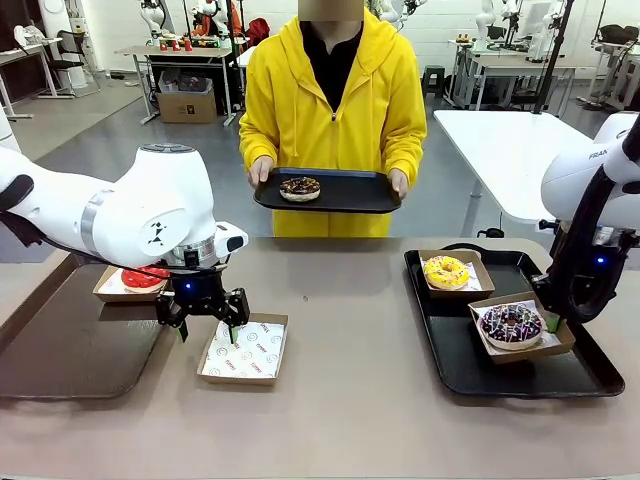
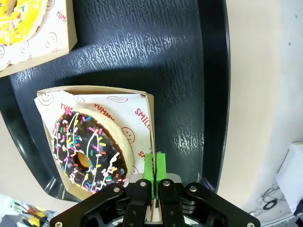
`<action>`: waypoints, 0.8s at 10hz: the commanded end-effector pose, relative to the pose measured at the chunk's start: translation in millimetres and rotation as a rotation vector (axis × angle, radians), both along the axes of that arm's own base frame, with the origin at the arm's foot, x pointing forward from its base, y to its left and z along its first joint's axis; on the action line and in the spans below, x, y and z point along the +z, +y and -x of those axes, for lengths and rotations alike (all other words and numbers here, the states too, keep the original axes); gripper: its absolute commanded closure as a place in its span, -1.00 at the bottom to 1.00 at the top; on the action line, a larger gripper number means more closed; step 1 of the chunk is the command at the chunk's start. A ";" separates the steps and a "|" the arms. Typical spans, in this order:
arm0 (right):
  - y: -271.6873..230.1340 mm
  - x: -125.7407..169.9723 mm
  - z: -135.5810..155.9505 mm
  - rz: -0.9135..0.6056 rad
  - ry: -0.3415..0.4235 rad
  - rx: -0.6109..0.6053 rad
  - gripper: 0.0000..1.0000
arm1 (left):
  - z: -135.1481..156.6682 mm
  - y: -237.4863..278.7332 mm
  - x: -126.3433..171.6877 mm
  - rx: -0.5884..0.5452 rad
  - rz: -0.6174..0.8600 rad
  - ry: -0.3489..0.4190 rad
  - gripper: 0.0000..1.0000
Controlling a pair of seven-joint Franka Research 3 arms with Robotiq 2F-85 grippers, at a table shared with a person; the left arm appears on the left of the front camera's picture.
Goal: Individually package the donuts and arrange them on the tray.
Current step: Place the picked Paper togo box on the Handle tray while simultaneously picking up another Paper togo box from the table with the other hand.
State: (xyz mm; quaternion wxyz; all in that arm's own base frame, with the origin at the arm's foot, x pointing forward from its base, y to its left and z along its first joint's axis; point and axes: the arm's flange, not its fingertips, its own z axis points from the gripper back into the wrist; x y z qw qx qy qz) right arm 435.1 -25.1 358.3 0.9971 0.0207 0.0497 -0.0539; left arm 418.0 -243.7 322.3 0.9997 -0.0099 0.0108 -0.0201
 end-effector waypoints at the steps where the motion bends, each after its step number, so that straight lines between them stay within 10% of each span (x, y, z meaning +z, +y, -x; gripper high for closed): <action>1: -4.8 -4.1 2.0 -0.021 0.012 0.021 -0.24 | -0.7 -6.1 3.2 0.010 0.018 -0.007 0.17; 2: -4.8 -4.3 1.9 -0.021 0.016 0.020 -1.00 | -0.9 -6.4 3.1 0.010 0.021 -0.004 1.00; 3: -4.9 -4.4 1.4 -0.022 0.020 0.019 -0.30 | -1.3 -6.8 3.3 0.009 0.023 -0.002 1.00; 4: -4.7 -4.3 1.0 -0.024 0.021 0.018 -1.00 | -1.5 -6.8 3.4 0.006 0.024 0.001 1.00; 5: -4.6 -4.2 0.7 -0.026 0.023 0.018 -1.00 | -1.5 -6.7 3.8 0.004 0.023 0.002 0.67; 8: -4.6 -3.7 0.6 -0.031 0.025 0.013 -1.00 | -2.5 -7.0 5.6 0.008 0.026 0.003 1.00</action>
